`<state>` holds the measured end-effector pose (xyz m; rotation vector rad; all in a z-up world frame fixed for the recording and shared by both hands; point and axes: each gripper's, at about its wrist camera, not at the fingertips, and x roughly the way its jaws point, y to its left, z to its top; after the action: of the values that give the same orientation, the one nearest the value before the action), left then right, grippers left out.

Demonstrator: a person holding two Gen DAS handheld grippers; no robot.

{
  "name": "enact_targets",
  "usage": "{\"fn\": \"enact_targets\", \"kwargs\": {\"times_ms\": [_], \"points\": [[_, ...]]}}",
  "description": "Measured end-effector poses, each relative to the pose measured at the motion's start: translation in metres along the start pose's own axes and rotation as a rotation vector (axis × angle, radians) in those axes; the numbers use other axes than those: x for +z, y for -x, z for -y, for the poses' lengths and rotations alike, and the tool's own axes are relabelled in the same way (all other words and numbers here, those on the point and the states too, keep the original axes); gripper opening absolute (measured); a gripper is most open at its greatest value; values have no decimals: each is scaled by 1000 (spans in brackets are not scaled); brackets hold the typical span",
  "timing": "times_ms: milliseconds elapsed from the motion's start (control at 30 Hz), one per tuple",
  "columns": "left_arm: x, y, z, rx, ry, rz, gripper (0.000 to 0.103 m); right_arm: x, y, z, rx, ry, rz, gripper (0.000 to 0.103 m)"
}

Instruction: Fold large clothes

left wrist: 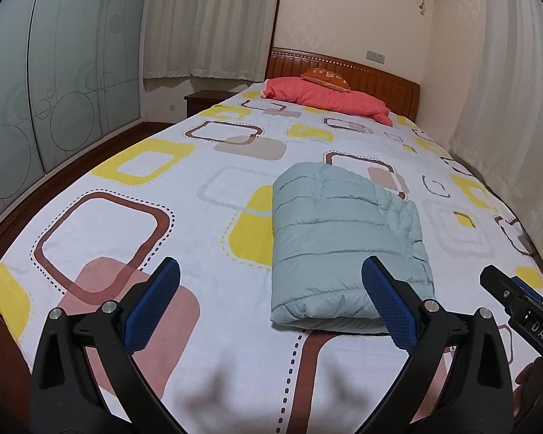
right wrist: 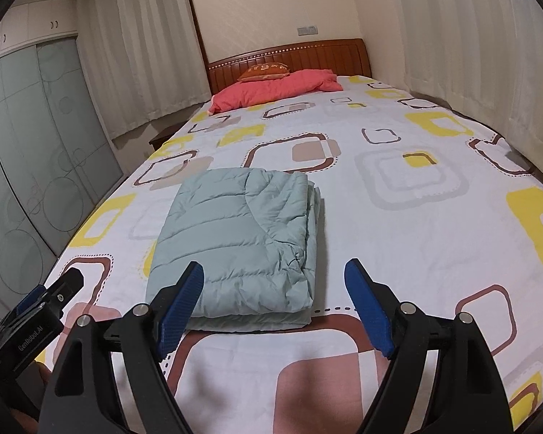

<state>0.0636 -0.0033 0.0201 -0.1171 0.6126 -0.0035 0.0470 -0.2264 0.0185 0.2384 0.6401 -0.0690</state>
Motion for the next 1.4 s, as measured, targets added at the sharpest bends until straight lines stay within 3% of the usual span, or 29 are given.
{"fn": "enact_targets", "kwargs": {"times_ms": [1400], "points": [[-6,-1,3,-5,-3,-12,100,-3,-1,-8,5,12,-6,79]]}}
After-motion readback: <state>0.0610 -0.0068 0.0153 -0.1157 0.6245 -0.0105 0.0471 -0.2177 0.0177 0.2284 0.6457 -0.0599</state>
